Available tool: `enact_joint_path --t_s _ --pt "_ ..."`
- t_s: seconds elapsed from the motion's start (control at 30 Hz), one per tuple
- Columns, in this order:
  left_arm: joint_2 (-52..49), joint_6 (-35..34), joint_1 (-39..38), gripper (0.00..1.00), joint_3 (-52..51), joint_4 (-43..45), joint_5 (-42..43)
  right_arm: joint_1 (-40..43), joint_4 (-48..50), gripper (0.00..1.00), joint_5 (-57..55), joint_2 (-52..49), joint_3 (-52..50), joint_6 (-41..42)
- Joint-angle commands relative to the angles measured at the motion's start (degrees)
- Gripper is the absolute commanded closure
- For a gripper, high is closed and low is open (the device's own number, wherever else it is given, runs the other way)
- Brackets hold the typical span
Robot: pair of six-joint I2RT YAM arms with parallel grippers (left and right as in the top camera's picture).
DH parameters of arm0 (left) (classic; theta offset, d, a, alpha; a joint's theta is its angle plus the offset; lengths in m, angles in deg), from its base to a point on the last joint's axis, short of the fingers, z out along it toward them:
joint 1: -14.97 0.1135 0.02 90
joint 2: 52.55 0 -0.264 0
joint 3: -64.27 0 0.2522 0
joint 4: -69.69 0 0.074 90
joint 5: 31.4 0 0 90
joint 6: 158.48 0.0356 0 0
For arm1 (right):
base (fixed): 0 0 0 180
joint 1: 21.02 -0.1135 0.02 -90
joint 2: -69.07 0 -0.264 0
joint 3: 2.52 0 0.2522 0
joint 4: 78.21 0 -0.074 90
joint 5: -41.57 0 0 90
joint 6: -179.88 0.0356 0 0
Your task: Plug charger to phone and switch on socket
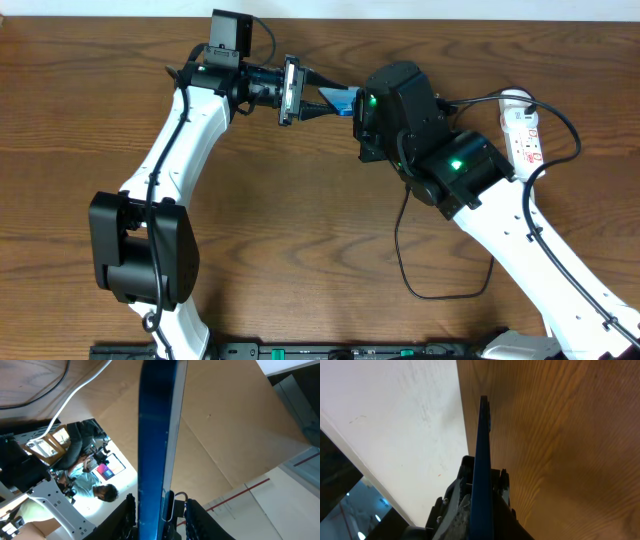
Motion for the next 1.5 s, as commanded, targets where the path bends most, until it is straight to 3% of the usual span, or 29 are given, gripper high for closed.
enact_joint_path --t_s 0.0,0.17,0.33,0.47,0.53,0.57,0.67,0.77,1.0,1.13,1.23,1.37,1.47 --pt "1.18 0.11 -0.04 0.69 0.46 -0.13 0.07 -0.24 0.35 0.94 -0.48 -0.04 0.66 0.76" --pt "1.18 0.11 -0.13 0.76 0.46 -0.11 -1.01 -0.24 0.35 0.94 0.83 -0.04 0.66 0.74" --pt "1.18 0.13 -0.13 0.92 0.46 -0.11 -1.01 -0.26 0.31 0.93 0.98 -0.04 0.66 0.35" --pt "1.18 0.44 -0.13 0.93 0.46 -0.11 -2.84 -0.24 0.31 0.89 0.96 -0.04 0.66 -0.90" --pt "1.18 1.14 -0.13 0.93 0.46 -0.13 -5.22 -0.17 0.33 0.75 -0.94 -0.04 0.66 -3.89" --pt "1.18 1.88 -0.13 0.92 0.46 -0.13 -6.71 -0.11 0.33 0.60 -2.19 -0.04 0.66 -5.95" --pt "1.18 5.09 -0.11 0.93 0.46 -0.15 -10.19 0.15 0.33 0.32 -4.15 -0.02 0.66 -11.65" --pt "1.18 10.56 -0.13 0.93 0.46 -0.15 -14.19 0.74 0.31 0.16 -4.02 0.13 0.66 -16.94" --pt "1.16 33.81 0.09 0.92 0.31 -2.38 -23.67 6.56 -1.40 0.07 -2.38 1.31 0.66 -40.98" --pt "1.16 42.86 0.07 0.93 0.31 -8.59 -30.34 12.28 -7.96 0.02 1.42 1.49 0.66 -57.40" --pt "1.16 45.29 0.02 0.93 0.28 -14.84 -40.17 15.30 -15.63 0.01 0.87 0.63 0.46 -70.05" --pt "1.16 47.98 0.00 0.93 0.24 -19.87 -50.45 16.76 -22.45 0.01 0.94 -0.94 -2.21 -73.59" --pt "1.16 49.79 -0.28 0.93 -0.11 -20.55 -52.22 16.63 -22.69 0.01 1.22 -2.08 -6.56 -73.57"
